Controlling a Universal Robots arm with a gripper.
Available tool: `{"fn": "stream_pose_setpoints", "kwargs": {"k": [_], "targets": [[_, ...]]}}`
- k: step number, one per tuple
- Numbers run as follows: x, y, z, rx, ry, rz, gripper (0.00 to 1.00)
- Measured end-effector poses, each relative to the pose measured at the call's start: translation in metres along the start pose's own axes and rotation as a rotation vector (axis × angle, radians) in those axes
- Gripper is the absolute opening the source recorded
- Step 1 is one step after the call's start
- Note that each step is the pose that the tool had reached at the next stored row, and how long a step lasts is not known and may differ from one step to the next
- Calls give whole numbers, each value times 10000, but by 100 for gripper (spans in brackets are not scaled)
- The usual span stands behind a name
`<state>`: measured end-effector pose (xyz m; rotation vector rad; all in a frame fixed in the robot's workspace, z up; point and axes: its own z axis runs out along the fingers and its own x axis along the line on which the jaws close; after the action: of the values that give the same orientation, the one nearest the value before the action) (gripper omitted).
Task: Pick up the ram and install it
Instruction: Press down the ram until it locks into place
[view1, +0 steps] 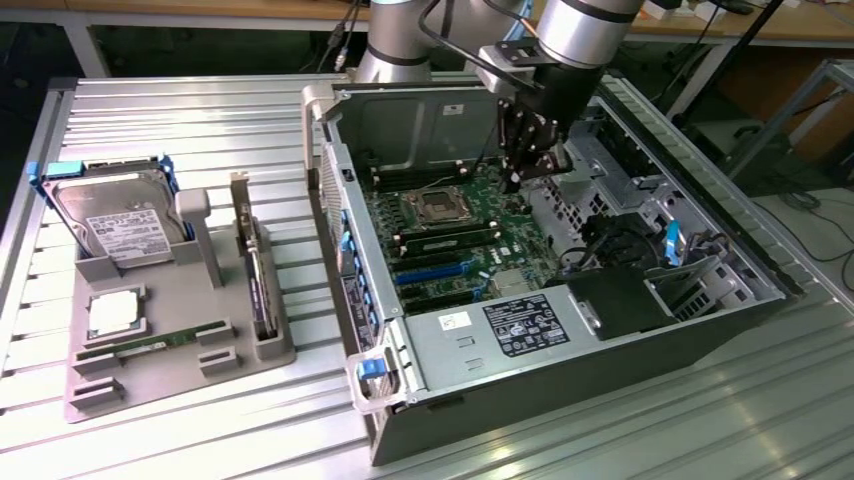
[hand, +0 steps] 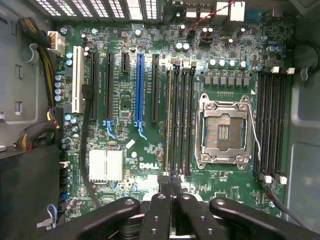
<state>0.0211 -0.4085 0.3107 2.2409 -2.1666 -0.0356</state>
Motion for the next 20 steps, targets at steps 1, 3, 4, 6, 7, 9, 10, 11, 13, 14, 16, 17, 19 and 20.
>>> {"fn": "stream_pose_setpoints", "kwargs": {"k": [1,3,4,6,7,9,10,11,13,14,16,17,19,20], "targets": [[-7,9,0,0,-1,43,11],[-8,27,2,1,-18,496,11],[-8,30,2,0,-25,720,11],[-8,33,1,0,-40,1211,11],[-8,34,1,0,-53,1566,11],[-8,35,2,0,-62,1813,11],[-8,35,2,0,-68,1995,11],[-8,35,2,0,-74,2193,11],[-8,36,2,0,-83,2439,11],[-8,36,2,-1,-89,2631,11],[-8,37,2,-1,-103,3040,11],[-9,37,2,-1,-110,3263,11],[-8,37,2,-1,-121,3572,11],[-8,37,2,-2,-128,3796,11]]}}
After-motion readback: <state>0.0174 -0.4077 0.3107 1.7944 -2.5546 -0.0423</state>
